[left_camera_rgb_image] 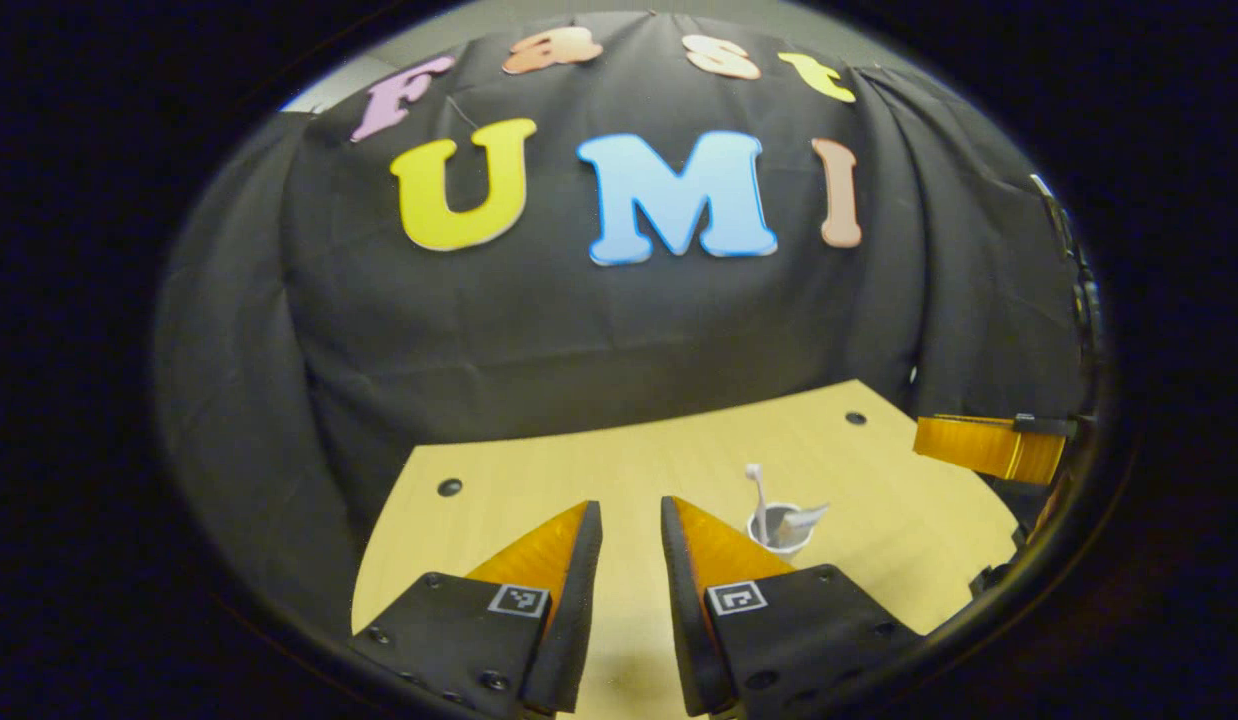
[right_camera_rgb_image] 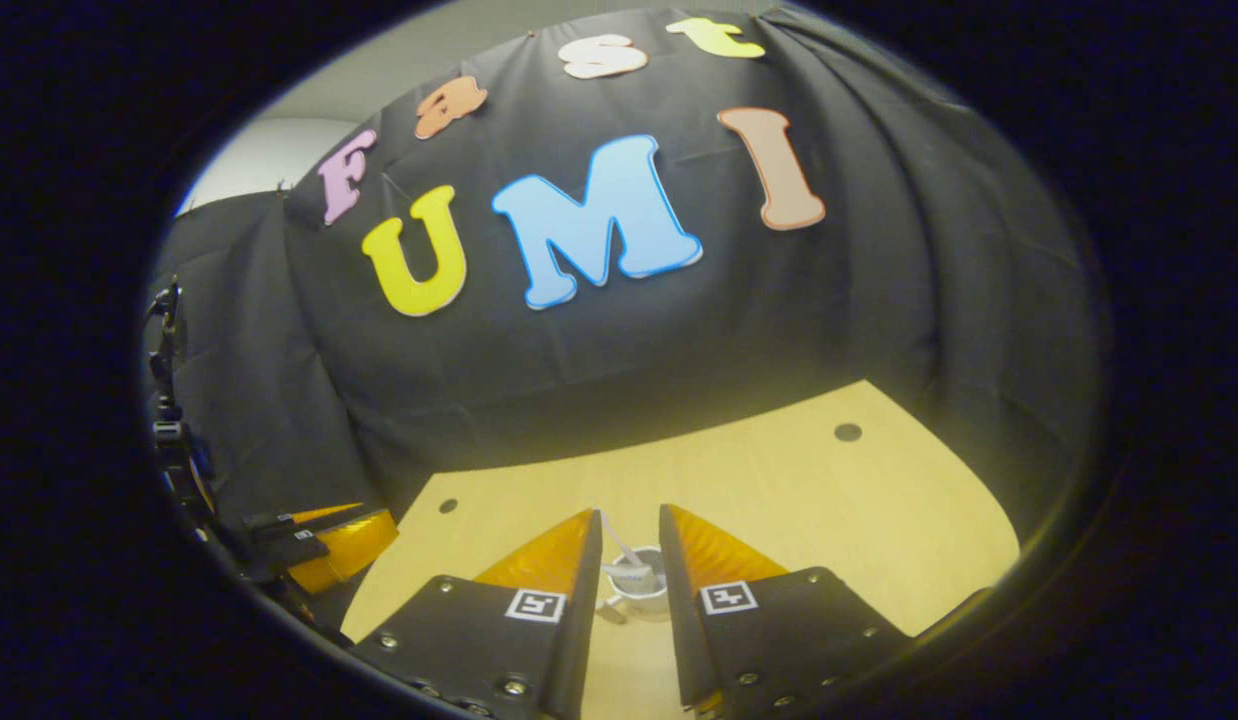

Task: Put the toothbrush and toothpaste on the desktop into the cup, then pick up the cup and place it on the coaster on the desktop.

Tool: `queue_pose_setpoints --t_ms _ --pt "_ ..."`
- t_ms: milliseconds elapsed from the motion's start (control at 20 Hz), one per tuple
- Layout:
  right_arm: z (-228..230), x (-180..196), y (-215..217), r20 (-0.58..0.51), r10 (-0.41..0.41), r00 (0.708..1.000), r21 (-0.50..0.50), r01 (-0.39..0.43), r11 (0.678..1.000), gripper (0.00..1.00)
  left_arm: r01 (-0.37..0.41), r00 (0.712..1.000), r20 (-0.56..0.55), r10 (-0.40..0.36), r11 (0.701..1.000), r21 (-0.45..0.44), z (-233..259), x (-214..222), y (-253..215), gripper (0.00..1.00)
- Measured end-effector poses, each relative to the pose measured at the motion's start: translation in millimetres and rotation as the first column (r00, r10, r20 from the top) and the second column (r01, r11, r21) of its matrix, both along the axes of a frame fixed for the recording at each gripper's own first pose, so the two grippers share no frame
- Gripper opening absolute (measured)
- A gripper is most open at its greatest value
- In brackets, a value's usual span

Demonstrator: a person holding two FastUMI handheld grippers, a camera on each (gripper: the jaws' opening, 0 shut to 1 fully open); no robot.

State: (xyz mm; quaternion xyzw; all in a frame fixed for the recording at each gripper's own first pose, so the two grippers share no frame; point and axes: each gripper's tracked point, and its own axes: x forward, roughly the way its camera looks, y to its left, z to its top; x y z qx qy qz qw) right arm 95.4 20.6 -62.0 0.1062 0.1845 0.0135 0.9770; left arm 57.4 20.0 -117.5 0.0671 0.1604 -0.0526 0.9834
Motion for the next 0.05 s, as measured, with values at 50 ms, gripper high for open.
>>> queue_pose_setpoints --t_ms 50 --pt "18.4 2.8 1.7 0.039 0.006 0.999 -0.017 -0.006 1.0 0.43 -0.016 0.998 0.055 0.017 1.0 -0.012 19.3 -0.4 3.3 0.37"
